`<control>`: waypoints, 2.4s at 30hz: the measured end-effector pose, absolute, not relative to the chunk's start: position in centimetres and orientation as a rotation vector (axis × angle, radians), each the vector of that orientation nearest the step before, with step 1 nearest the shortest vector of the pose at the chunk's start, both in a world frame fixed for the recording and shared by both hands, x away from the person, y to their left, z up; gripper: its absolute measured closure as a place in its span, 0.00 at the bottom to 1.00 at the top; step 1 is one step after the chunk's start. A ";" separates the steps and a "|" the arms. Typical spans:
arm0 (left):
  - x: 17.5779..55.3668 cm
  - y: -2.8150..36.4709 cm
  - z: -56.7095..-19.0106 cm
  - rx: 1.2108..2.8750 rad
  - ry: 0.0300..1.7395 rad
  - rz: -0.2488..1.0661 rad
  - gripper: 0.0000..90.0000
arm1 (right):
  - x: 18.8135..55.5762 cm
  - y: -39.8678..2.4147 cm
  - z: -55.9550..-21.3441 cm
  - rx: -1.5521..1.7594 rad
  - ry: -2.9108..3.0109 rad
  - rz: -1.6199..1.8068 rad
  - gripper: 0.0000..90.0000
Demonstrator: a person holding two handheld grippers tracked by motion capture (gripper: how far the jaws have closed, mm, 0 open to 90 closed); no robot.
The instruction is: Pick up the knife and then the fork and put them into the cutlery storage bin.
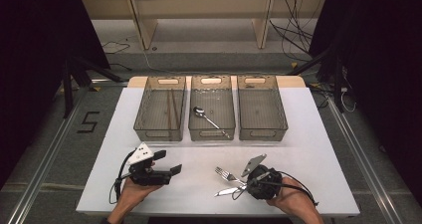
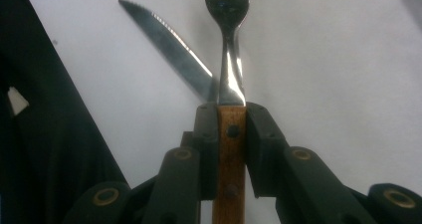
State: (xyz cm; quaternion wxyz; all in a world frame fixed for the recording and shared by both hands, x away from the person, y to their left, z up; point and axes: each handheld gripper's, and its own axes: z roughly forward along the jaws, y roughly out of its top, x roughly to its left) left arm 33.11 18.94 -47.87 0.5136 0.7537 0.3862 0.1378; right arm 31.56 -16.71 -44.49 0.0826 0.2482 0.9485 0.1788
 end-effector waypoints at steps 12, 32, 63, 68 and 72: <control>33.1 19.0 -47.9 1.803 0.930 0.334 0.18 | 33.4 -17.6 -42.4 0.779 2.771 0.644 0.86; 33.2 19.2 -47.9 1.794 0.934 0.336 0.18 | 39.2 -18.5 -37.6 0.887 2.627 0.757 0.86; 33.1 19.3 -47.8 1.787 0.929 0.337 0.18 | 52.1 -20.6 -36.2 1.343 2.417 0.700 0.86; 33.1 19.3 -47.8 1.785 0.929 0.335 0.18 | 53.1 -20.6 -36.5 1.385 2.396 0.686 0.86; 33.1 19.3 -47.8 1.786 0.928 0.335 0.18 | 53.7 -20.5 -37.0 1.407 2.393 0.670 0.86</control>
